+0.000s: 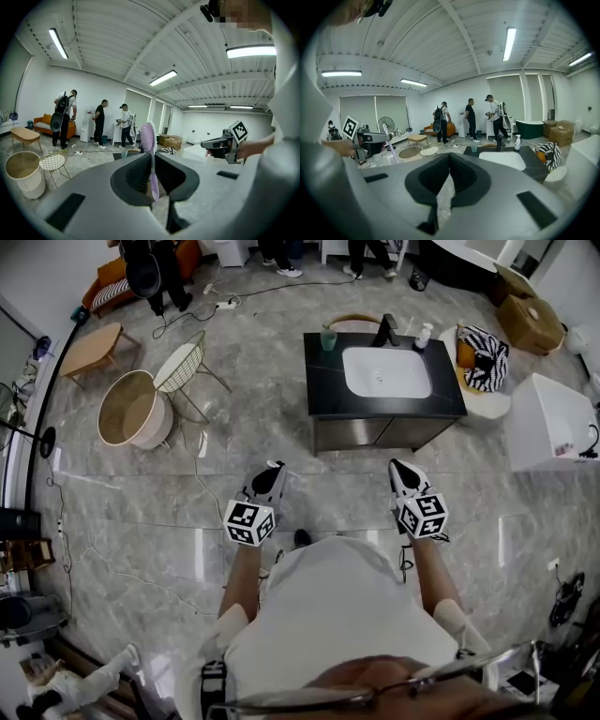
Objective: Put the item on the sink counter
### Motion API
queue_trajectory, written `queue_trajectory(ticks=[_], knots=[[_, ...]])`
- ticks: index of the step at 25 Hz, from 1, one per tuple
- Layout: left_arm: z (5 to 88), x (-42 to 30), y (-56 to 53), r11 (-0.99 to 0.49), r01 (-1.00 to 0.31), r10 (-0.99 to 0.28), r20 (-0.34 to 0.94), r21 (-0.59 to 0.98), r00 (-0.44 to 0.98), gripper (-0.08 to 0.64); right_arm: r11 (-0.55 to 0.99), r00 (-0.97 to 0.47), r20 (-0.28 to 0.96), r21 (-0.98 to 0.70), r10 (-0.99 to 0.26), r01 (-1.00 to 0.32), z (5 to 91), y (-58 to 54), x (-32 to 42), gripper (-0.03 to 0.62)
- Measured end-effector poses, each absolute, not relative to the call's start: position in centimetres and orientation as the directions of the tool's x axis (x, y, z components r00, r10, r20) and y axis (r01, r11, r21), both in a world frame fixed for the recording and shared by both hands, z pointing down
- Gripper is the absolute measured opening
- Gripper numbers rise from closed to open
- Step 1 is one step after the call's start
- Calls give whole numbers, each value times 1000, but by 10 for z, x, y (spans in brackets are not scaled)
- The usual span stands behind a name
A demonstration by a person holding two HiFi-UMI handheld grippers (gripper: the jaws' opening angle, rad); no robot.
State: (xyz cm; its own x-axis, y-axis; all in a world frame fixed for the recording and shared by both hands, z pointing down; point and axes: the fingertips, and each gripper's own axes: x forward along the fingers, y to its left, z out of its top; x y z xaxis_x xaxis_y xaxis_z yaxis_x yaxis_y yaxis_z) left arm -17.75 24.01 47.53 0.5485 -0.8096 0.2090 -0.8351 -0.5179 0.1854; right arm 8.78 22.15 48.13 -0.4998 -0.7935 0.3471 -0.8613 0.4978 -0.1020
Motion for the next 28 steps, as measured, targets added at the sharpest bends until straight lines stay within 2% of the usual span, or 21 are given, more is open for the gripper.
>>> queue_trajectory(ticks=[28], knots=[[484, -234, 244, -574, -796, -771, 203, 192, 604, 29, 458, -460, 372, -99, -806, -883, 491, 236, 19, 6]])
